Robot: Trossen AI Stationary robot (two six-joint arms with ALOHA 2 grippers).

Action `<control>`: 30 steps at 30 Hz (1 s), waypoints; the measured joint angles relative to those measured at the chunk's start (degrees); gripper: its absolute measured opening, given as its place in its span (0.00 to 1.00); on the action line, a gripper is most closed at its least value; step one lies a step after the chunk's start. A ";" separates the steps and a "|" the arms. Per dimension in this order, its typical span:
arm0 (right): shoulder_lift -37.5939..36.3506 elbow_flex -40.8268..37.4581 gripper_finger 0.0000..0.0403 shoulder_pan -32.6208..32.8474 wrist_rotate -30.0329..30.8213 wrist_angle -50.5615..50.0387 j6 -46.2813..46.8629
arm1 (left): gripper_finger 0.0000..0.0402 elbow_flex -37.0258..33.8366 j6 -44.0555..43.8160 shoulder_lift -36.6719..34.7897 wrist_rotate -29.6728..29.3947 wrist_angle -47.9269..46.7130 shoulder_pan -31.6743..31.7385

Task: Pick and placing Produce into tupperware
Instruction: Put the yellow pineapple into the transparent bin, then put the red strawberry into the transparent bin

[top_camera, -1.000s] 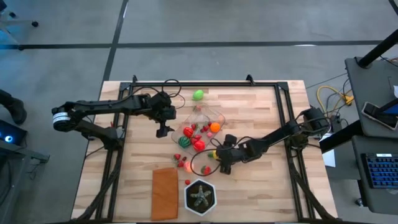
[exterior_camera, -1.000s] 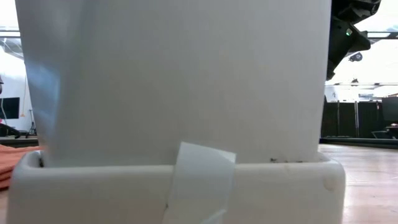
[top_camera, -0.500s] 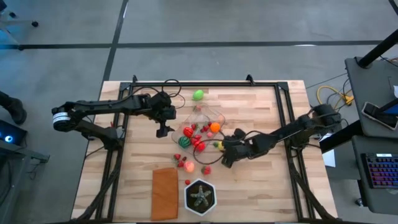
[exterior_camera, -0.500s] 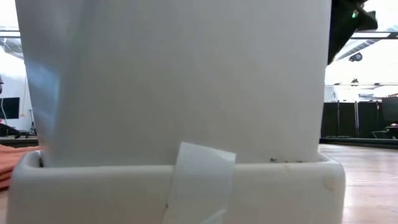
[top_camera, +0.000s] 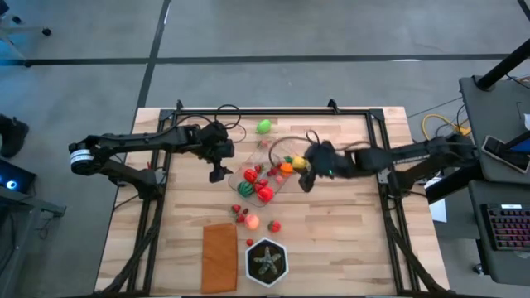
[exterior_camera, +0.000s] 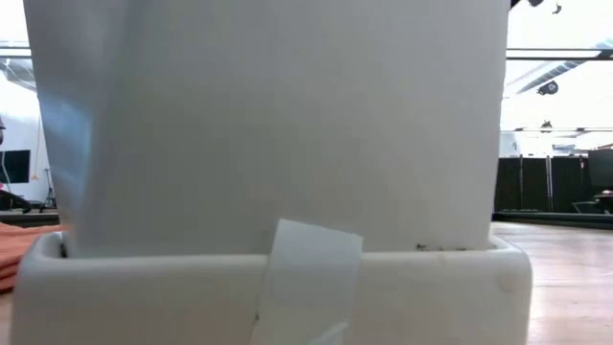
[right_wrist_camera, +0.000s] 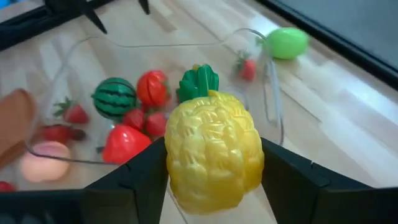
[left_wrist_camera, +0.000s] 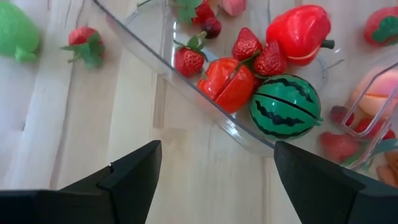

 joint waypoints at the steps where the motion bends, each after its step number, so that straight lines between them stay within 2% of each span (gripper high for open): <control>1: 0.61 0.93 0.54 -1.70 -2.92 -0.04 -1.39 | 0.74 0.00 -0.75 0.00 -0.18 -0.05 0.00; 7: 8.50 9.79 0.56 -8.70 -19.59 -0.09 -6.79 | 0.74 -0.29 -2.74 0.00 -1.30 -1.20 0.00; 11: 14.79 16.37 0.59 -9.54 -23.82 -3.42 -7.74 | 0.74 -1.87 -5.13 -0.05 -1.28 -1.32 0.02; 18: 20.42 25.51 0.69 -9.58 -23.55 -11.84 -10.86 | 0.74 -5.13 -7.34 -0.34 -1.30 -1.28 0.02; 24: 19.68 28.48 0.78 -9.60 -16.02 -16.29 -11.44 | 0.74 -5.27 -6.92 -2.55 -4.09 -0.41 0.02; 27: 18.65 29.73 0.80 -9.61 -10.97 -20.18 -8.04 | 0.74 -5.25 -5.49 -4.11 -5.94 1.59 0.44; 30: 17.69 30.20 0.81 -10.29 -9.20 -24.16 -3.49 | 0.74 -4.92 -3.95 -4.86 -5.93 4.02 2.22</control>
